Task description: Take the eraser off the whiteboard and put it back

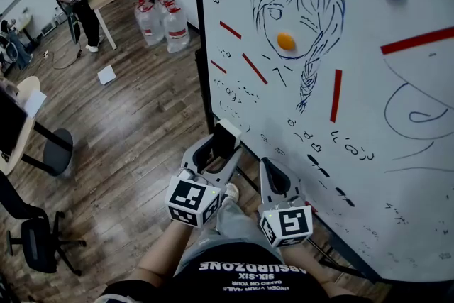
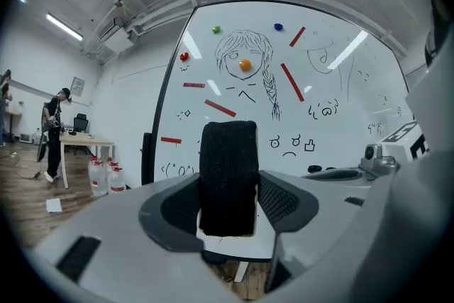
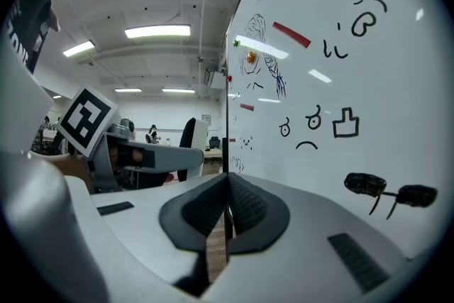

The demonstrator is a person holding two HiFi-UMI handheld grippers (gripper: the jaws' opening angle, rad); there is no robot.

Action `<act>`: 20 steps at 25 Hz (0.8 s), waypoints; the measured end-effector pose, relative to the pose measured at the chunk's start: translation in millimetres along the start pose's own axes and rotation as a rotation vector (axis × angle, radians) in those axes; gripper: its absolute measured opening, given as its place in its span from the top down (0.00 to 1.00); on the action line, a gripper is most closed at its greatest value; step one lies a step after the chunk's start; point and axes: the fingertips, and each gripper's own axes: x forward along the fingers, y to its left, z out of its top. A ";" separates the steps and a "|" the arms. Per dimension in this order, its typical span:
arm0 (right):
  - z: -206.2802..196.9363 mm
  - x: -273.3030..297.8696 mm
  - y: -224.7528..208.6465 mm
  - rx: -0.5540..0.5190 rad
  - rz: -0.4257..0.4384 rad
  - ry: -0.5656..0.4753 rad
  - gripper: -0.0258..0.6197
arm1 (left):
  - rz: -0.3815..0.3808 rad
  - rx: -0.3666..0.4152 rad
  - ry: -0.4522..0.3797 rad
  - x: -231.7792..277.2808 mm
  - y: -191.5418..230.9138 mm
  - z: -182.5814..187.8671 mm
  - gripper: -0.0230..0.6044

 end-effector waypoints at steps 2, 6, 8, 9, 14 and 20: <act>0.2 0.1 -0.2 0.000 0.000 0.000 0.96 | 0.000 0.014 -0.020 1.4 0.6 9.4 0.57; 0.8 0.7 -1.0 -0.001 0.001 -0.001 0.96 | -0.001 0.025 -0.059 3.2 1.1 27.0 0.57; 1.5 1.0 -1.4 -0.003 0.002 -0.002 0.96 | -0.003 0.025 -0.078 3.7 0.7 34.8 0.57; 1.8 1.2 -1.6 -0.004 0.002 -0.003 0.96 | -0.005 0.026 -0.086 4.0 0.4 38.1 0.57; 1.7 1.5 -3.2 -0.001 -0.003 -0.004 0.96 | -0.018 0.026 -0.110 7.2 -2.5 48.2 0.57; -0.3 2.4 -5.1 0.003 -0.009 -0.001 0.96 | -0.038 0.016 -0.114 16.0 -6.5 50.6 0.57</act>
